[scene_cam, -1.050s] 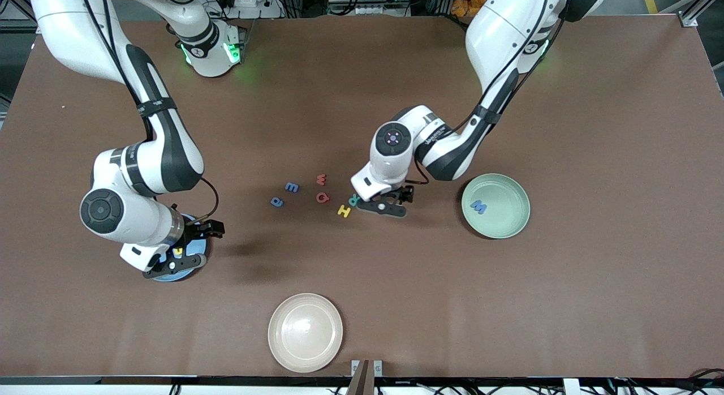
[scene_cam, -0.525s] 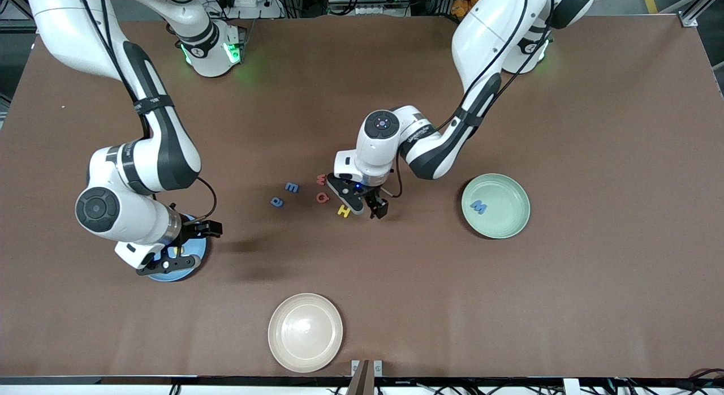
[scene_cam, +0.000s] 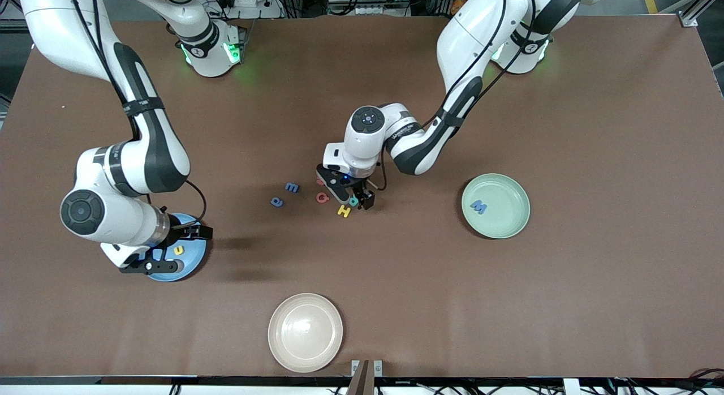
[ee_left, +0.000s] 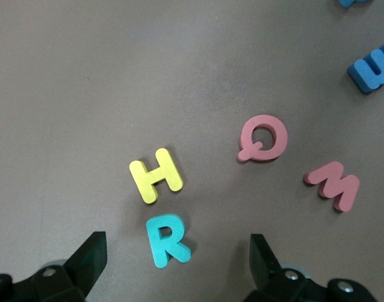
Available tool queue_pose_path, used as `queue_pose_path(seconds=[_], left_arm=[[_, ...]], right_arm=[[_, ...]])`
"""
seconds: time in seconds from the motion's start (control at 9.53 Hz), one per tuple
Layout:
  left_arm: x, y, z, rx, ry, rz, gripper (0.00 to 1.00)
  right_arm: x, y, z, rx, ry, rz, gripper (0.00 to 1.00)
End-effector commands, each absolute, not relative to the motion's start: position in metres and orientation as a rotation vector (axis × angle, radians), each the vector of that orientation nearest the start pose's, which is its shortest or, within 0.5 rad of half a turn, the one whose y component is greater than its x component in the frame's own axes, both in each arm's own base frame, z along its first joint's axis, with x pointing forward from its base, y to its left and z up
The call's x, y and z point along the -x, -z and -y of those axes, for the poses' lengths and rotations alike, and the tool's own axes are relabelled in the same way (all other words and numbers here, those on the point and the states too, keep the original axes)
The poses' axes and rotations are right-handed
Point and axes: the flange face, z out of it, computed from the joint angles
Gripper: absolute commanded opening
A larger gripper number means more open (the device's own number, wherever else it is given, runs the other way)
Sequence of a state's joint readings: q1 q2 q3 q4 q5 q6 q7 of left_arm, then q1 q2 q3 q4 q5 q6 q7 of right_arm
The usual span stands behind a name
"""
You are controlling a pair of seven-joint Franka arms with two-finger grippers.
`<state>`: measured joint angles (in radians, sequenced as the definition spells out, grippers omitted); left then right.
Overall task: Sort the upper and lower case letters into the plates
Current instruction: 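Grasp teal R with the left gripper while the right gripper reaches blue a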
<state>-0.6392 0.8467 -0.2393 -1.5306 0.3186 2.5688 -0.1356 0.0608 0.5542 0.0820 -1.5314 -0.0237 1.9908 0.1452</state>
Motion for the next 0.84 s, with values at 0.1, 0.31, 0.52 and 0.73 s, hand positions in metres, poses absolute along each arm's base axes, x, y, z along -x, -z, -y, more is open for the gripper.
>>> queue_pose_path(seconds=[0.1, 0.31, 0.52, 0.73], left_arm=[[-0.495, -0.157, 0.529, 2.873, 0.322, -1.318, 1.00], [-0.485, -0.157, 0.539, 2.911, 0.323, -1.244, 0.82], [-0.484, -0.156, 0.540, 2.928, 0.325, -1.199, 0.63], [-0.480, -0.157, 0.543, 2.929, 0.325, -1.199, 0.54]], right_arm=[[-0.678, -0.329, -0.095, 3.121, -0.149, -0.016, 1.00], [-0.677, -0.329, -0.096, 3.121, -0.149, -0.014, 1.00], [-0.678, -0.330, -0.096, 3.121, -0.144, -0.014, 1.00], [-0.678, -0.330, -0.096, 3.121, -0.144, -0.012, 1.00]])
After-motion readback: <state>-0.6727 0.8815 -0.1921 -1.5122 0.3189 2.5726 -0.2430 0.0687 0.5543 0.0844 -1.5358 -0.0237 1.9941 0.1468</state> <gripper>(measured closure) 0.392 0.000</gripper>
